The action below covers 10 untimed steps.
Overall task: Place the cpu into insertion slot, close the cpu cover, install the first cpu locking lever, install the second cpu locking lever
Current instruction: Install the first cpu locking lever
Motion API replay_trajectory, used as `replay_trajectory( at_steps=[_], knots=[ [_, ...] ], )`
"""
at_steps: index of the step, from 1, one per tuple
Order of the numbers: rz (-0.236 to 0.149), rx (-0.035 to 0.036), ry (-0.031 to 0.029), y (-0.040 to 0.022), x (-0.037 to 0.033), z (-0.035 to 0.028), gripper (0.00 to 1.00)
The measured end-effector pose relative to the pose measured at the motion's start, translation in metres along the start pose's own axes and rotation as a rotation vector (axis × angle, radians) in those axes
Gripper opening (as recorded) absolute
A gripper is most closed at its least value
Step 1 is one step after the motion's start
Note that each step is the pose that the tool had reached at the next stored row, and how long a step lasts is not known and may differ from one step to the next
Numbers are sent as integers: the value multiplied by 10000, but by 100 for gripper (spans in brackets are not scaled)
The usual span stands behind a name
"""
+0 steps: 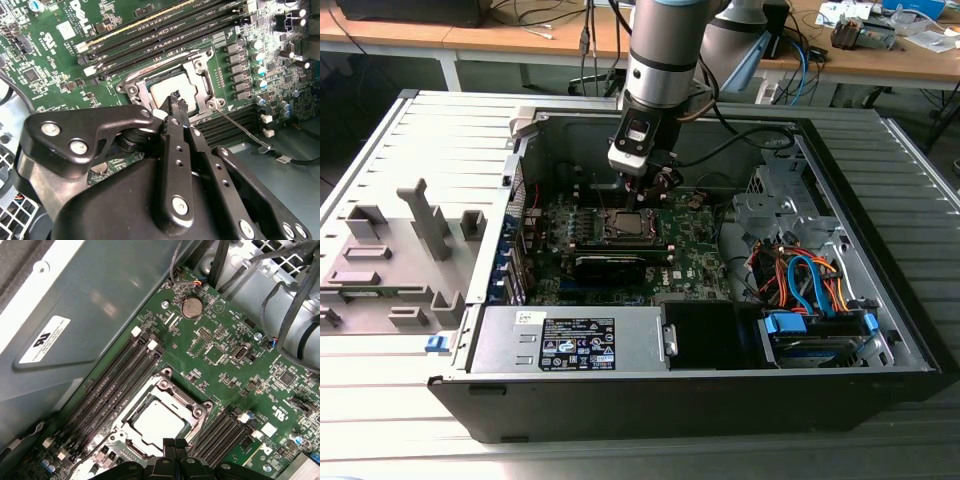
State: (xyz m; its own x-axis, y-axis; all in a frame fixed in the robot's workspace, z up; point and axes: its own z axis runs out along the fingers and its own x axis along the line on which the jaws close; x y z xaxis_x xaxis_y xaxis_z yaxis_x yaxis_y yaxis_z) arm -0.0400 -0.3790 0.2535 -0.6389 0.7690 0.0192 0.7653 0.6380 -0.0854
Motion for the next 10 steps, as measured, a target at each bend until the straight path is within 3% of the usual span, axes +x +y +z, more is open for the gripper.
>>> replay_trajectory(
  at_steps=[10],
  knots=[
    [-377, 7, -32, 0, 0, 0, 11]
  ],
)
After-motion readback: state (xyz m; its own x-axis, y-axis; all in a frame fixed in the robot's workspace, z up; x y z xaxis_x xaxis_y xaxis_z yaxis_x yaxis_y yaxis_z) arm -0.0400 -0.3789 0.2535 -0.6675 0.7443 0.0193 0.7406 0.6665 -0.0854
